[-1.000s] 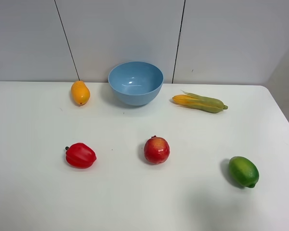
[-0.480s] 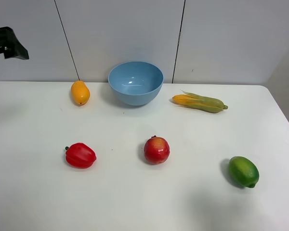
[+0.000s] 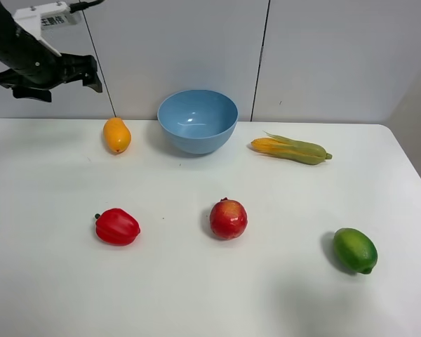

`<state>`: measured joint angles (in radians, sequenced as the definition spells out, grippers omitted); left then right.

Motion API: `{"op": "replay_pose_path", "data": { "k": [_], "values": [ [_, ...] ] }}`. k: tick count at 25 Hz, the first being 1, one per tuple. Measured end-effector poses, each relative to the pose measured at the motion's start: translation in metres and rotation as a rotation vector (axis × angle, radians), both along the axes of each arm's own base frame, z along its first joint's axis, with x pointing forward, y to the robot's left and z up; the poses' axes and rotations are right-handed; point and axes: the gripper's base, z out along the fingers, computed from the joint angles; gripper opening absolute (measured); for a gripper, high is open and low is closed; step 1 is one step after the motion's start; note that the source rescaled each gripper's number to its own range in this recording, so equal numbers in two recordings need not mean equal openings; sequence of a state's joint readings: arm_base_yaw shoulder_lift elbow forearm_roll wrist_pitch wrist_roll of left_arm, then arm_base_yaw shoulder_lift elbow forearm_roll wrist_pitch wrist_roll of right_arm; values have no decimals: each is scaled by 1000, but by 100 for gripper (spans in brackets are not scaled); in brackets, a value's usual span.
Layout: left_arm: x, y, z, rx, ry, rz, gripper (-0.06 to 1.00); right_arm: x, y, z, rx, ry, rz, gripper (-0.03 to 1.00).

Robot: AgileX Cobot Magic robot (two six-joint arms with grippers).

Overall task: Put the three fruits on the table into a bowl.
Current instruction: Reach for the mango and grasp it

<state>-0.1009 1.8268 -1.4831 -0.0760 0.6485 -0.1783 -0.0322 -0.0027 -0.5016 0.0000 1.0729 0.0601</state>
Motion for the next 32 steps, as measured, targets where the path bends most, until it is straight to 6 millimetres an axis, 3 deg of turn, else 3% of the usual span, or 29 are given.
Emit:
{"op": "replay_pose_path", "data": {
  "k": [4, 11, 23, 32],
  "values": [
    [27, -16, -21, 0, 32, -29, 100, 0, 0, 0, -5, 0, -3, 100],
    [57, -20, -63, 9, 118, -33, 100, 0, 0, 0, -5, 0, -3, 100],
    [72, -22, -116, 25, 167, -32, 100, 0, 0, 0, 0, 0, 0, 100],
    [78, -20, -134, 65, 152, -45, 100, 0, 0, 0, 0, 0, 0, 100]
  ]
}}
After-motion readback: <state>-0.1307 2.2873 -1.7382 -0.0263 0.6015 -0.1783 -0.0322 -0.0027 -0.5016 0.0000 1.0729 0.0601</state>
